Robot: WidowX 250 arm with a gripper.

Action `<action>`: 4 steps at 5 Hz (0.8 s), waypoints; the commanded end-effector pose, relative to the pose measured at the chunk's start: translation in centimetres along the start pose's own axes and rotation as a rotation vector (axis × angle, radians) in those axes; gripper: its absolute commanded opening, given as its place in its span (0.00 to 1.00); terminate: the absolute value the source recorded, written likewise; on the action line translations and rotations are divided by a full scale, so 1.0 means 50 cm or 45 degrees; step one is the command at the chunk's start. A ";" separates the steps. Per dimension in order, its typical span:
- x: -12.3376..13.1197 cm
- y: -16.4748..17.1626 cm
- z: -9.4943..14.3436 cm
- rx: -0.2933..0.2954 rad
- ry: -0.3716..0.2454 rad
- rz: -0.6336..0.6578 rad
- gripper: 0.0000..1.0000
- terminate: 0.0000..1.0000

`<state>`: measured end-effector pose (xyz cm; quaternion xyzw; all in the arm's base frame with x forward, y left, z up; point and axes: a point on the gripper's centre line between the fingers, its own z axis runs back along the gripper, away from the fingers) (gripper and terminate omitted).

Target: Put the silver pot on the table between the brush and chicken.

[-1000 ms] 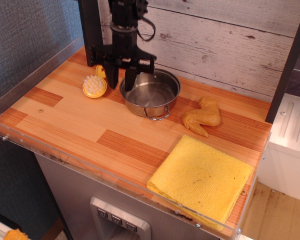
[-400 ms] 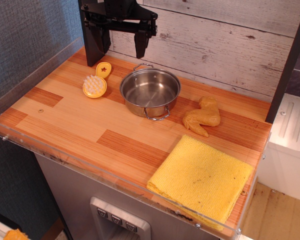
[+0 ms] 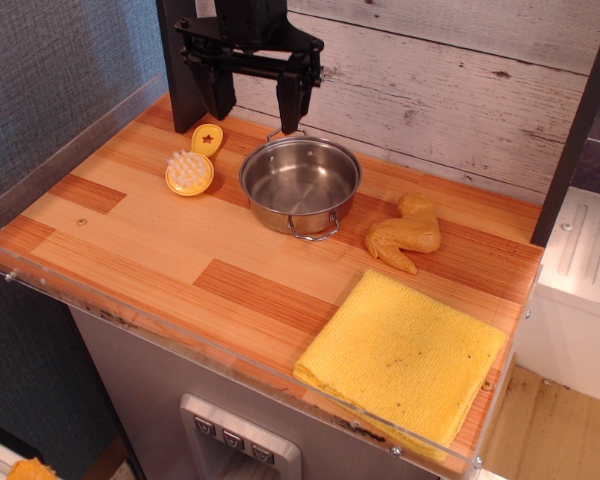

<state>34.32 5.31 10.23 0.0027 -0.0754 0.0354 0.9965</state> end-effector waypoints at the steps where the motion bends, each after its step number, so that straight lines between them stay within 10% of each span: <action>1: -0.002 0.002 0.023 0.020 -0.006 -0.128 1.00 0.00; 3: 0.000 0.001 0.024 0.062 0.007 -0.187 1.00 0.00; 4: 0.000 0.001 0.024 0.062 0.007 -0.187 1.00 1.00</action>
